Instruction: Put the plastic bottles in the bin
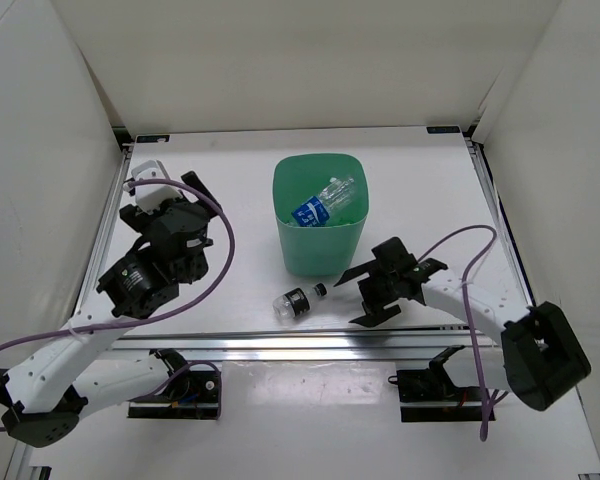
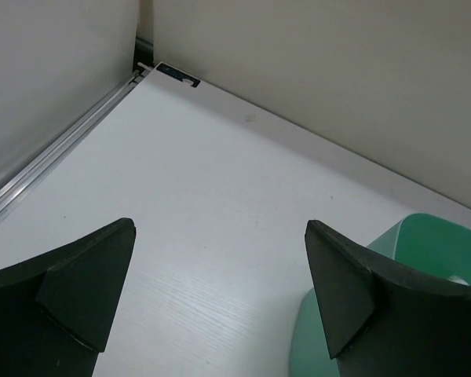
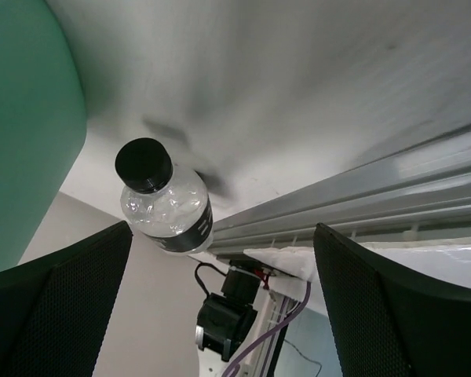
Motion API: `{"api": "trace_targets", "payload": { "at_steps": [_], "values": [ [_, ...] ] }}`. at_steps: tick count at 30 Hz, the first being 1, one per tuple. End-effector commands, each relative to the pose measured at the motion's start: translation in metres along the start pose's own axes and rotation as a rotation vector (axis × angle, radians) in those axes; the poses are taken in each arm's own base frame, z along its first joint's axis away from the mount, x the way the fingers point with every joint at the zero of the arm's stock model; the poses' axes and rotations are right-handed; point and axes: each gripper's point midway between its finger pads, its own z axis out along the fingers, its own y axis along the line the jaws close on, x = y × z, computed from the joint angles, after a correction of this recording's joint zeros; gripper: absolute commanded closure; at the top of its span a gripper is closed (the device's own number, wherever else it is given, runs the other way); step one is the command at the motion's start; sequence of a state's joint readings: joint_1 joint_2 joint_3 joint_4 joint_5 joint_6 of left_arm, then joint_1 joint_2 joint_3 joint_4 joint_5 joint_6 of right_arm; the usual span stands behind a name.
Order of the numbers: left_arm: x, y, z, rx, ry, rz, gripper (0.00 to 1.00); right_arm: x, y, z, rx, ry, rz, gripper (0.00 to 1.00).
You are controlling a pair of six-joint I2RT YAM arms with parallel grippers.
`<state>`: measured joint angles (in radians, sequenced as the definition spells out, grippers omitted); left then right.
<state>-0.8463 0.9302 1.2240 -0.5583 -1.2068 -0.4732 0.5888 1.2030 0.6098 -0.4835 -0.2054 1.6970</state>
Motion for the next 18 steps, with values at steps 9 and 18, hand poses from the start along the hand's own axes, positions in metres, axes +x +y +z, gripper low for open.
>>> {"api": "trace_targets", "payload": {
  "at_steps": [9,18],
  "values": [
    [0.026,0.033,-0.016,-0.043,0.132,-0.048,0.00,0.043,0.037,0.026,-0.048,0.161,-0.059,0.00],
    [0.036,0.045,-0.022,-0.033,0.167,-0.009,0.00,0.064,0.061,0.034,-0.095,0.203,-0.119,0.00]
  ]
}}
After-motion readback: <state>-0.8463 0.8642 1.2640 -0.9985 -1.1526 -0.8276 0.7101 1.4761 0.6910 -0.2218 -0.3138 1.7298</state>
